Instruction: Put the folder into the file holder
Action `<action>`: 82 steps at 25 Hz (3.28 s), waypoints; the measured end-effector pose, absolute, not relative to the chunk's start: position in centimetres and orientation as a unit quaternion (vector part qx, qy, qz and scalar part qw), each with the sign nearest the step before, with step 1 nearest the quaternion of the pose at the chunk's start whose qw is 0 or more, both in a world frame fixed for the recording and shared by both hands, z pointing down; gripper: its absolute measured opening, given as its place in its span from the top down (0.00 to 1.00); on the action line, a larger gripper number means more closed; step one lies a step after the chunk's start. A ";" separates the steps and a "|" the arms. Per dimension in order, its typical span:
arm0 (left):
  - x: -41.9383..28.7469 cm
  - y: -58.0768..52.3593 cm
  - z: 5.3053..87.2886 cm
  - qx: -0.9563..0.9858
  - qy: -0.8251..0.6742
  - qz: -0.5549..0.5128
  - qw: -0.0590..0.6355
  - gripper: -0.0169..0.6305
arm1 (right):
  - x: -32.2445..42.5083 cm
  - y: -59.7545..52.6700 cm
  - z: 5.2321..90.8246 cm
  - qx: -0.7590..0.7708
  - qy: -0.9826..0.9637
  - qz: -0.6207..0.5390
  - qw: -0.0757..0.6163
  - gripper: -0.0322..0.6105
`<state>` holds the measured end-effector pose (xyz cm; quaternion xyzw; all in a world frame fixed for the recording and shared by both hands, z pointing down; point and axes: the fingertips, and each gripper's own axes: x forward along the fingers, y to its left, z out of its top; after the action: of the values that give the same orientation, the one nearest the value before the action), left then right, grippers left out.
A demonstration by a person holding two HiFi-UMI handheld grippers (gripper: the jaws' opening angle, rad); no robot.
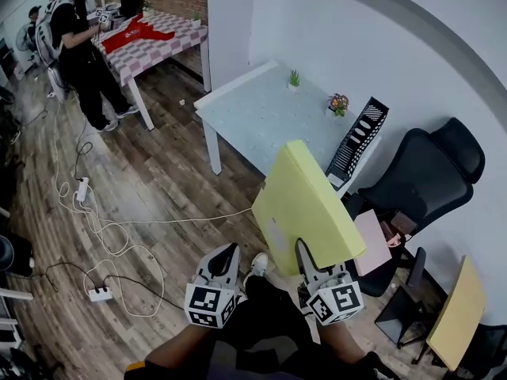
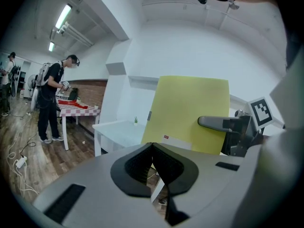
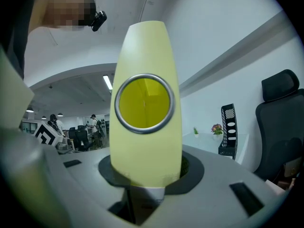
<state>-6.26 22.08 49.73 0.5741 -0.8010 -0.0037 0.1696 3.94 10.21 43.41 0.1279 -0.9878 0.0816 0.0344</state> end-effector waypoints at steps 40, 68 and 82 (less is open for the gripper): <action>-17.0 -12.0 45.2 0.726 -0.675 0.075 0.113 0.96 | 1.5 -17.9 35.0 0.359 -0.922 0.069 -0.131 0.73; -16.8 -26.4 45.5 0.873 -0.469 0.072 0.115 0.96 | 0.8 -23.9 34.8 0.596 -0.800 -0.003 -0.068 0.73; -18.3 -28.8 46.5 0.874 -0.464 0.082 0.119 0.96 | -1.0 -27.7 38.8 0.606 -0.794 0.001 -0.051 0.73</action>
<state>-18.26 -28.83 46.53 0.8739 -0.4641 0.0821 0.1192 -1.01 -27.66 38.81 0.6058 -0.7940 0.0010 -0.0510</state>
